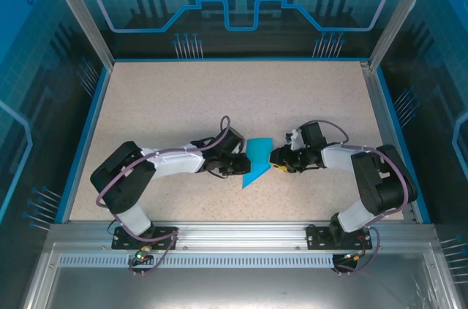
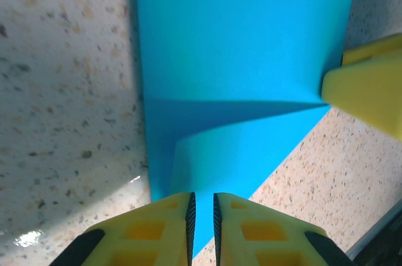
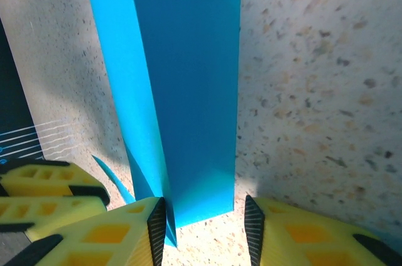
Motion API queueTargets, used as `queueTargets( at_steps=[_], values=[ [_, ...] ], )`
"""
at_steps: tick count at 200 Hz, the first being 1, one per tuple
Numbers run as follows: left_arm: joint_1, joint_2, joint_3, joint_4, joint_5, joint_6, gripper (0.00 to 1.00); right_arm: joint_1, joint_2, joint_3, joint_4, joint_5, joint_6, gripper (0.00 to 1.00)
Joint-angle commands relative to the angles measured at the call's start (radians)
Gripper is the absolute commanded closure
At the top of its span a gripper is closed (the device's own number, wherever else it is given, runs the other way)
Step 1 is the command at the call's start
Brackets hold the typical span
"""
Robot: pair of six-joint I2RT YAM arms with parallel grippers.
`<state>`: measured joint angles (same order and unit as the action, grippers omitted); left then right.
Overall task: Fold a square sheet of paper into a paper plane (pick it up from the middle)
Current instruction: Third fold the triangle at the center of the table, then fourth fold the wing at the center of the table.
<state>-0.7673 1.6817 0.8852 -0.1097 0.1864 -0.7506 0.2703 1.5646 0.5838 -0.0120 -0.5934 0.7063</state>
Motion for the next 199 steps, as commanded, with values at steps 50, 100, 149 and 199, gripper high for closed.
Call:
queueTargets(
  at_steps=[50, 100, 149, 199],
  values=[
    [0.009, 0.014, 0.031, -0.037, -0.006, 0.045, 0.8, 0.022, 0.024, 0.072, 0.023, -0.091, -0.025, 0.59],
    [-0.026, -0.005, 0.043, -0.061, -0.038, 0.077, 0.67, 0.022, 0.146, 0.183, -0.002, -0.117, -0.064, 0.65],
    [-0.172, -0.014, 0.09, -0.175, -0.292, 0.079, 0.47, 0.022, 0.178, 0.214, -0.015, -0.146, -0.076, 0.78],
    [-0.283, 0.049, 0.174, -0.279, -0.528, 0.111, 0.41, 0.022, 0.172, 0.211, -0.024, -0.165, -0.076, 0.8]
  ],
)
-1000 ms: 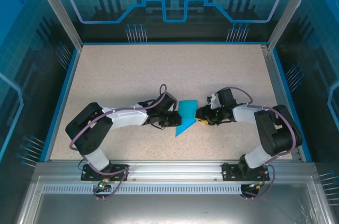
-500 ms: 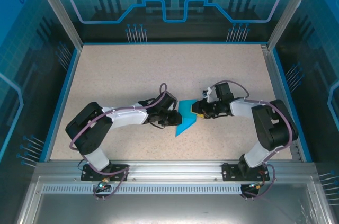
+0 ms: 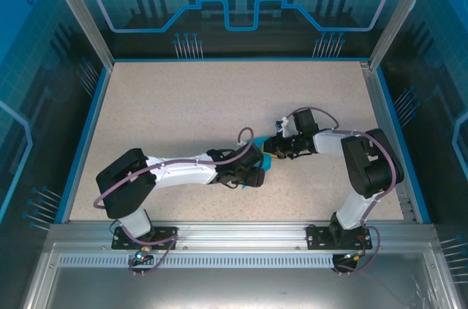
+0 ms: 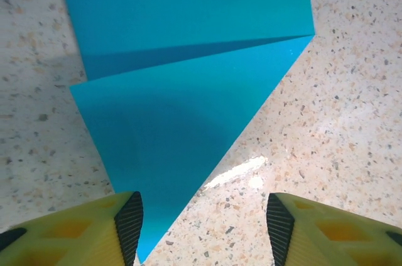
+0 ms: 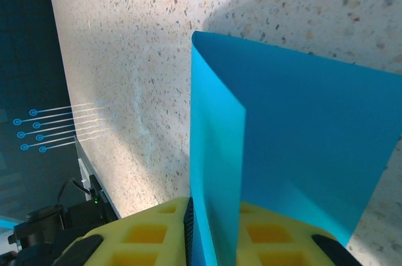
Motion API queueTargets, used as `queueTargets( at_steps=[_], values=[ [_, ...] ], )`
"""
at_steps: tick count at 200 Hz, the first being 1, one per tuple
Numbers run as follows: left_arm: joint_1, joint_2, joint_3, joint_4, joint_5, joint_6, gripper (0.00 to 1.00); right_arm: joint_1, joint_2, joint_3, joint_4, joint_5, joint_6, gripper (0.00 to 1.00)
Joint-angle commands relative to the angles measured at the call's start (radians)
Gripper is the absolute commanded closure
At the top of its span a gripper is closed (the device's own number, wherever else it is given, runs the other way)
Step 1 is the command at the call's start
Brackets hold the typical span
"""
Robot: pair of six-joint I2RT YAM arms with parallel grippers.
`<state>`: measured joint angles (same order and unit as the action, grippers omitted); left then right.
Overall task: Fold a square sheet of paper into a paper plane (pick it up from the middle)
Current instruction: Fourth fold the wing at the center of the table.
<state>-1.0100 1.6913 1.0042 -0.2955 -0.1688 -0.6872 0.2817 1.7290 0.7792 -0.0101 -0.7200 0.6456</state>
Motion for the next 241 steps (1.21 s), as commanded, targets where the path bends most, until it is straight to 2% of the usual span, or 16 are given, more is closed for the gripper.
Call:
queueTargets(
  at_steps=[1, 38, 100, 178, 241],
  values=[
    [-0.043, 0.041, 0.058, -0.095, -0.177, 0.05, 0.41, 0.01, 0.007, 0.015, -0.027, -0.038, -0.014, 0.8],
    [-0.092, 0.126, 0.133, -0.163, -0.255, 0.084, 0.39, 0.011, 0.003, 0.023, -0.018, -0.056, 0.006, 0.8],
    [-0.111, 0.194, 0.181, -0.211, -0.339, 0.057, 0.38, 0.01, -0.011, 0.035, -0.039, -0.062, 0.012, 0.83],
    [-0.118, 0.196, 0.17, -0.186, -0.351, 0.07, 0.47, 0.01, -0.006, 0.054, -0.059, -0.066, 0.013, 0.85],
    [-0.119, 0.169, 0.15, -0.165, -0.333, 0.072, 0.46, 0.01, -0.045, 0.022, -0.078, -0.015, 0.015, 0.85]
  ],
)
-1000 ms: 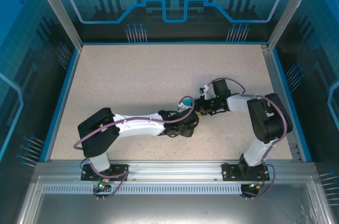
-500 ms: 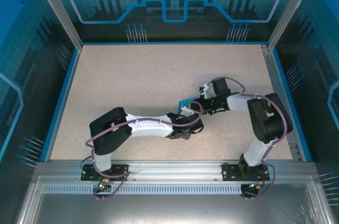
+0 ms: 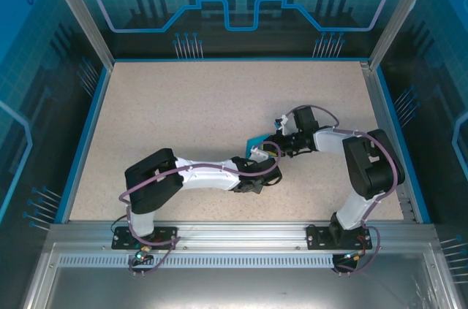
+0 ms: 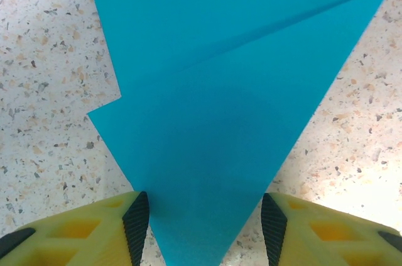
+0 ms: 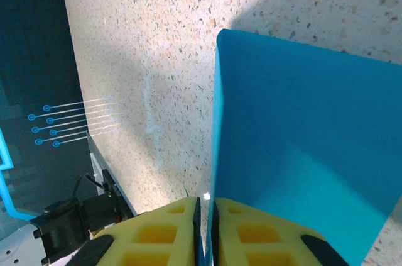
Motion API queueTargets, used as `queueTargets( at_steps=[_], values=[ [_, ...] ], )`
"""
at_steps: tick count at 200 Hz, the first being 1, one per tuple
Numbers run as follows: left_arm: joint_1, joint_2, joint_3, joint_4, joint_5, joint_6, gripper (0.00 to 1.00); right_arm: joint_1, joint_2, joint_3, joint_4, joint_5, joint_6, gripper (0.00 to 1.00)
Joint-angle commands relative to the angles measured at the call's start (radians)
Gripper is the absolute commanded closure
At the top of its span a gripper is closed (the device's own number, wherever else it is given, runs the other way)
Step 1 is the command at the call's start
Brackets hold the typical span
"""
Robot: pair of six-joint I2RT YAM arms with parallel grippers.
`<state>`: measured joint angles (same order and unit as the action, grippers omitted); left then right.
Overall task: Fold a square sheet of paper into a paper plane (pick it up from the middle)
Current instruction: Fourth fold the wing at the center of the table.
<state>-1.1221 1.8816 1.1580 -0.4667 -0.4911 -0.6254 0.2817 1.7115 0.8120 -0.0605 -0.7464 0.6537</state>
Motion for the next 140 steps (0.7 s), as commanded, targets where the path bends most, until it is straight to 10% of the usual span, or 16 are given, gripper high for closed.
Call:
queueTargets(
  at_steps=[1, 140],
  values=[
    [-0.008, -0.022, -0.005, 0.007, -0.011, 0.011, 0.46, 0.01, -0.027, -0.011, -0.027, 0.012, 0.007, 0.85],
    [-0.01, -0.02, -0.006, 0.026, -0.013, 0.029, 0.48, 0.002, -0.016, 0.009, -0.039, -0.008, 0.004, 0.84]
  ],
)
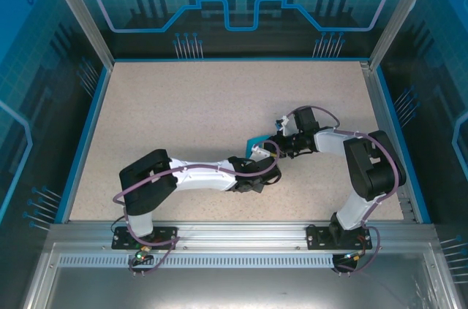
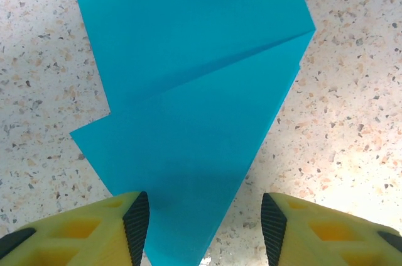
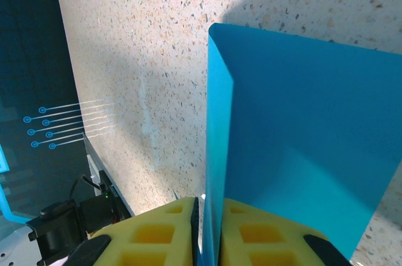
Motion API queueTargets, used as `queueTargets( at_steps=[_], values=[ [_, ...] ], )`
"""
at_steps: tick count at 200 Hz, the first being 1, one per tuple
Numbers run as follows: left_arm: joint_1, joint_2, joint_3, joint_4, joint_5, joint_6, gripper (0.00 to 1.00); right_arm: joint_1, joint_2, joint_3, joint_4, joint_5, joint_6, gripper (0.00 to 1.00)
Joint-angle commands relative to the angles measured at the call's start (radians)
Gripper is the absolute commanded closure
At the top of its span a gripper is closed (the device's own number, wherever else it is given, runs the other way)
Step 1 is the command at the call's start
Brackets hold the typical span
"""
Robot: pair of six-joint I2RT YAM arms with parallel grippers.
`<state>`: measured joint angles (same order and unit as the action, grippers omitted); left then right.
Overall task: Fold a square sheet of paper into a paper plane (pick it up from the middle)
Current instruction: Fourth fold the wing at the center of the table.
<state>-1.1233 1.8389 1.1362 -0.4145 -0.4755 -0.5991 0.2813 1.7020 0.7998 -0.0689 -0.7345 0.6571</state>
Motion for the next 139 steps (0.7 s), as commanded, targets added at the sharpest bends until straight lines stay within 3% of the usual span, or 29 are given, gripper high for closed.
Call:
queueTargets(
  at_steps=[1, 55, 139],
  values=[
    [-0.009, 0.023, 0.017, -0.026, -0.029, 0.002, 0.48, 0.002, -0.007, 0.022, -0.03, -0.021, 0.001, 0.84],
    [-0.008, 0.067, 0.053, -0.049, -0.061, -0.011, 0.51, 0.003, -0.025, 0.018, -0.04, -0.021, 0.002, 0.84],
    [-0.008, 0.054, 0.028, -0.043, -0.07, -0.018, 0.78, 0.001, -0.008, 0.026, -0.044, -0.021, -0.004, 0.85]
  ],
)
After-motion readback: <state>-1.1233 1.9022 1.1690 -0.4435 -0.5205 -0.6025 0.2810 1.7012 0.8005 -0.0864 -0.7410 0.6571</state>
